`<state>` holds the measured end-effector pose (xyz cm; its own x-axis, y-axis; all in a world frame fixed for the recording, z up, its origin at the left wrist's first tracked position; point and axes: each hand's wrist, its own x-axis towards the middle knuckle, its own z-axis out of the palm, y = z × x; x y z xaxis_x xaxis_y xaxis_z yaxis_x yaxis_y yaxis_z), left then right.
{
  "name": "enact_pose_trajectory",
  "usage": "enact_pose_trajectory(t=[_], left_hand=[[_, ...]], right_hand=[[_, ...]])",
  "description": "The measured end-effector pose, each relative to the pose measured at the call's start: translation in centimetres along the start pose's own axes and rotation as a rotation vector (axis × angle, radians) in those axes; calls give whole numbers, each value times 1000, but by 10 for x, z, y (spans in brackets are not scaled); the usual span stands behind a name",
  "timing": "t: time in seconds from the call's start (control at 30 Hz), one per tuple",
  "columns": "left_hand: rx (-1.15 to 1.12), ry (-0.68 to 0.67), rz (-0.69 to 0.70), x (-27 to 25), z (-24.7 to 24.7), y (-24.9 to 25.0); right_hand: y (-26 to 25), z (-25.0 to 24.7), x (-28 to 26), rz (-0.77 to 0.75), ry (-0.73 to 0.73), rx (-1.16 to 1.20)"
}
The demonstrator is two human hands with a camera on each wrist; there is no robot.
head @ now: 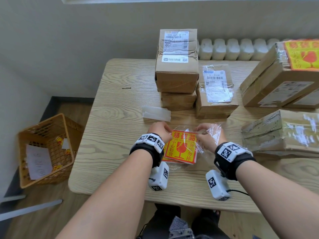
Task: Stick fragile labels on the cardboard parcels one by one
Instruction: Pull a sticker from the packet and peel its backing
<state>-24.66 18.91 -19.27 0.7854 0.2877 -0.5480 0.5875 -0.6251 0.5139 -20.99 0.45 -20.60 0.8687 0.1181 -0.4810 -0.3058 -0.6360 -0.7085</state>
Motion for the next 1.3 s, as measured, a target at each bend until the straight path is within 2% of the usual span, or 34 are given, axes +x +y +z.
enact_pose_trajectory(t=[0.2,0.33,0.43,0.57,0.67,0.87,0.97,1.07,1.3], left_hand=[[-116,35,23,-1,-6,5],[-249,-131,53,-9,-11,25],[-217,-153,78,-11,-10,37],[-186,-159,111,-14,-9,52],[-202,-141,153,-20,-11,67],[-282,-115,226,-33,-4,101],[-172,-145,184,-38,5,107],[-85,-187,61,-43,15,104],[-339,-227,-135,-41,24,100]], right_hand=[[-12,-9,-15,60,-31,101],[-17,-20,-14,97,-78,102],[-18,-28,-12,125,-34,60],[-23,-46,-17,182,-117,-8],[-26,-61,-22,160,-154,-35],[-22,-80,-32,85,-217,142],[-17,-79,-32,35,-200,127],[-11,-75,-32,6,-181,129],[-2,-65,-36,-65,-153,134]])
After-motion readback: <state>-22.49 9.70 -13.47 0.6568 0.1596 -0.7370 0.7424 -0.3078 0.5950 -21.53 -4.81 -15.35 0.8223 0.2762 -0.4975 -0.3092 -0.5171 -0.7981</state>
